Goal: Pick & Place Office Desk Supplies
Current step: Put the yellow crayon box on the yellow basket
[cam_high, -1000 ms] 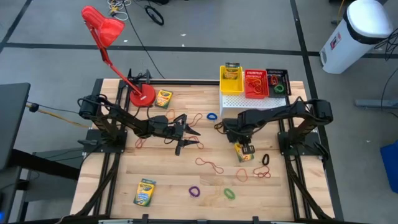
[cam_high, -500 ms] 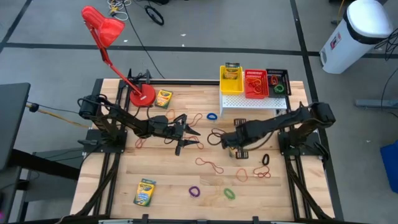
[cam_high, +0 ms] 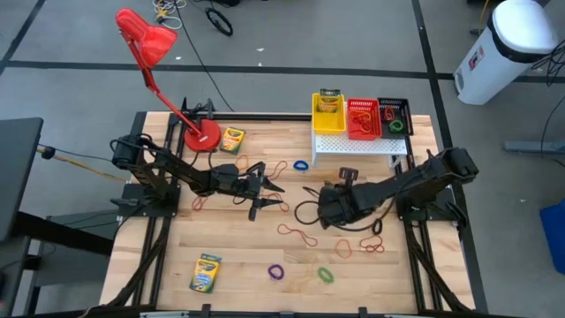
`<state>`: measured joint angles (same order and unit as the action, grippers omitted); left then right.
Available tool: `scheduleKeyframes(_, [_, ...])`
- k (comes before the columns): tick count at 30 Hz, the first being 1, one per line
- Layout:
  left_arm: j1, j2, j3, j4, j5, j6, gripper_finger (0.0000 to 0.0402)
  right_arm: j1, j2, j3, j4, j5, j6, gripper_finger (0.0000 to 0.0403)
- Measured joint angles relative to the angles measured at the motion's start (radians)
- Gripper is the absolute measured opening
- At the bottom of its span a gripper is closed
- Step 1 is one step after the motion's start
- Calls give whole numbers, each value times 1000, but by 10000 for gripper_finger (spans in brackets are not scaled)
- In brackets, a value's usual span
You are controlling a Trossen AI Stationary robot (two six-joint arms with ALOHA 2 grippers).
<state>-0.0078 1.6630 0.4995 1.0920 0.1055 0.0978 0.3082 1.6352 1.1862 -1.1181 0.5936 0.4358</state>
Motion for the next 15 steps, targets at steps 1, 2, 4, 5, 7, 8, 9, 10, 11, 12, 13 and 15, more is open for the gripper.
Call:
scheduleKeyframes(1, [0, 0, 0, 0, 0, 0, 167, 7, 0, 0, -2, 22, 7, 0])
scheduleKeyframes(2, [0, 0, 0, 0, 0, 0, 167, 14, 0, 0, -2, 45, 16, 0])
scheduleKeyframes(4, [0, 0, 0, 0, 0, 0, 167, 28, 0, 0, -2, 92, 30, 0])
scheduleKeyframes(5, [0, 0, 0, 0, 0, 0, 167, 36, 0, 0, -2, 115, 31, 0])
scheduleKeyframes(7, [0, 0, 0, 0, 0, 0, 167, 55, 1, 0, -2, 171, 31, 0])
scheduleKeyframes(8, [0, 0, 0, 0, 0, 0, 167, 64, 1, 0, 1, 199, 31, 0])
scheduleKeyframes(9, [0, 0, 0, 0, 0, 0, 167, 73, 1, 0, 5, 226, 31, 0])
scheduleKeyframes(10, [0, 0, 0, 0, 0, 0, 167, 82, 1, 0, 10, 249, 31, 0])
scheduleKeyframes(11, [0, 0, 0, 0, 0, 0, 167, 90, 1, 0, 16, 267, 27, 0])
scheduleKeyframes(12, [0, 0, 0, 0, 0, 0, 167, 99, 1, 0, 23, 282, 17, 0])
scheduleKeyframes(13, [0, 0, 0, 0, 0, 0, 167, 107, 4, 0, 30, 292, 5, 0])
scheduleKeyframes(15, [0, 0, 0, 0, 0, -1, 167, 122, 21, 0, 58, 312, -28, 0])
